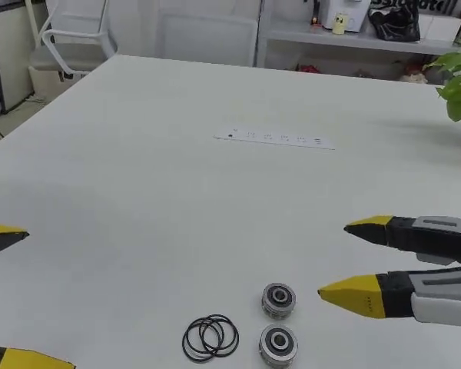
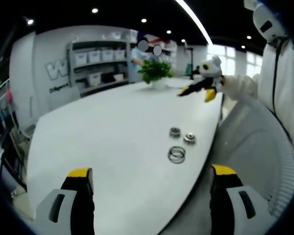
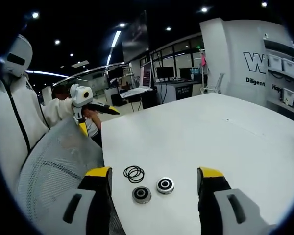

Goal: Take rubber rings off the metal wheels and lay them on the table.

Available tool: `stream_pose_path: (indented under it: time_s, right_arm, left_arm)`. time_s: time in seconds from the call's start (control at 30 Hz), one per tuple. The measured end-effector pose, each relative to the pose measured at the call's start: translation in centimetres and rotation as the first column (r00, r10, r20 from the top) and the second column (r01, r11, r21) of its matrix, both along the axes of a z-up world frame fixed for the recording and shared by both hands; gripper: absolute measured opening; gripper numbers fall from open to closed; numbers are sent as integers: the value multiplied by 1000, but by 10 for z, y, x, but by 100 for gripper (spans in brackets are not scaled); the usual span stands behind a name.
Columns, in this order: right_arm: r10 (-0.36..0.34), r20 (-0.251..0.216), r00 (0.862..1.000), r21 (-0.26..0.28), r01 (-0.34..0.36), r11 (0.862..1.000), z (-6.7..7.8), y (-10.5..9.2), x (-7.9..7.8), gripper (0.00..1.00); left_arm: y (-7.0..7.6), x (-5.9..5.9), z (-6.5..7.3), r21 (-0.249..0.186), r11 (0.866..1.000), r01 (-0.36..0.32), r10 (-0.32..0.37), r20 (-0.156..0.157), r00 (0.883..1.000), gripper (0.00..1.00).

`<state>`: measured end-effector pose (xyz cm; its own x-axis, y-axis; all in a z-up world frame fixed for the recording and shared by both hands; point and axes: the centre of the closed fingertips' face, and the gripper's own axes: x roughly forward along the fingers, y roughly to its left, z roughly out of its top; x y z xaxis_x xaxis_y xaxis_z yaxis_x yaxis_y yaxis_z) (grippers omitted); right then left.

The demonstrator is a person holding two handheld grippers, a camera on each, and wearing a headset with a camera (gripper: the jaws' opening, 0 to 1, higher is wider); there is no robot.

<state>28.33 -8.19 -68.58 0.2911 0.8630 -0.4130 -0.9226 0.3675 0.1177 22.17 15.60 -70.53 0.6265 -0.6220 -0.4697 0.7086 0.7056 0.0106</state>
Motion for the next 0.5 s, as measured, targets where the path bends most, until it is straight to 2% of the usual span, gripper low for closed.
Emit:
stream_pose_path:
  time_s: [0.13,0.5]
  right_arm:
    - [-12,-1,1000,3,12,1000,-6,-9,-4,74]
    - [-69,-43,997,18,70,997,-31,-29,-11,80]
  left_arm:
    - [0,-1,-2,-3,1000,-4,4,-3,1000,100]
    - [-4,-6,-9,-8,1000,3,-3,-24,1000,100]
